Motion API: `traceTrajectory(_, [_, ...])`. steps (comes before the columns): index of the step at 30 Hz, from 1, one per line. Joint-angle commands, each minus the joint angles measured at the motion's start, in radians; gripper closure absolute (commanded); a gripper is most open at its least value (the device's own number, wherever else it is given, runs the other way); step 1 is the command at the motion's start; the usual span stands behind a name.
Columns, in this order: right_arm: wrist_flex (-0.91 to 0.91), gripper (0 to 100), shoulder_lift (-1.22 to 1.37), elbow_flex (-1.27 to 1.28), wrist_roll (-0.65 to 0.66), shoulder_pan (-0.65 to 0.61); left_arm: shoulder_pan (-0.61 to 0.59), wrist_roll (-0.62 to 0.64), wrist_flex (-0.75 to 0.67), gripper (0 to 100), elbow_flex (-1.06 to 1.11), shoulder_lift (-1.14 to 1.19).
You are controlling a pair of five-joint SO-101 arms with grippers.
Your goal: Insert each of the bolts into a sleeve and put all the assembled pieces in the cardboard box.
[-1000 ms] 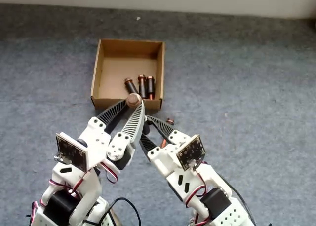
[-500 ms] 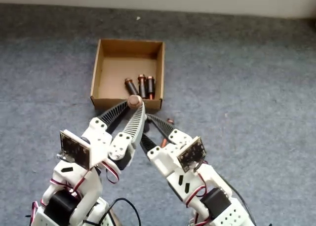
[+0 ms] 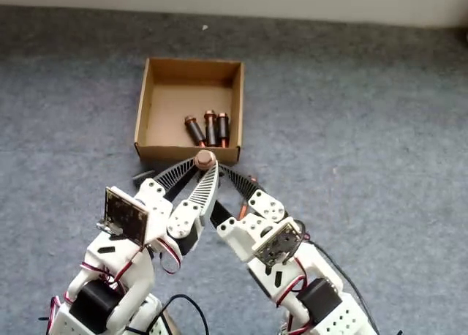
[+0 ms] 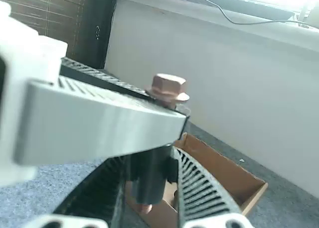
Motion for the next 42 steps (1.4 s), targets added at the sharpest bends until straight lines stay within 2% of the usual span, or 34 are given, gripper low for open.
traceTrajectory(1, [-0.033, 99.4, -0.013, 0.143, 0.011, -0.005, -0.039, 0.005, 0.021, 96, -0.002, -0.007])
traceTrajectory(5, [-0.033, 99.4, -0.013, 0.143, 0.008, -0.005, -0.088, 0.011, 0.072, 84, -0.002, -0.005])
traceTrajectory(12, [-0.033, 99.4, -0.013, 0.143, 0.008, -0.004, -0.076, 0.003, 0.117, 83, -0.002, -0.004])
traceTrajectory(16, [-0.033, 99.4, -0.013, 0.143, 0.008, 0.008, -0.077, -0.081, 0.18, 78, -0.007, -0.004])
traceTrajectory(24, [-0.031, 99.4, -0.012, 0.145, 0.006, 0.067, -0.071, -0.17, 0.285, 77, -0.07, -0.004])
traceTrajectory(32, [-0.024, 99.4, -0.01, 0.145, 0.006, 0.111, -0.087, -0.173, 0.371, 78, -0.127, -0.007])
traceTrajectory(37, [0.022, 99.4, -0.012, 0.147, 0.006, 0.173, -0.226, -0.173, 0.391, 78, -0.128, -0.008])
traceTrajectory(42, [0.147, 99.4, -0.012, 0.147, 0.006, 0.211, -0.473, -0.172, 0.391, 79, -0.088, -0.008])
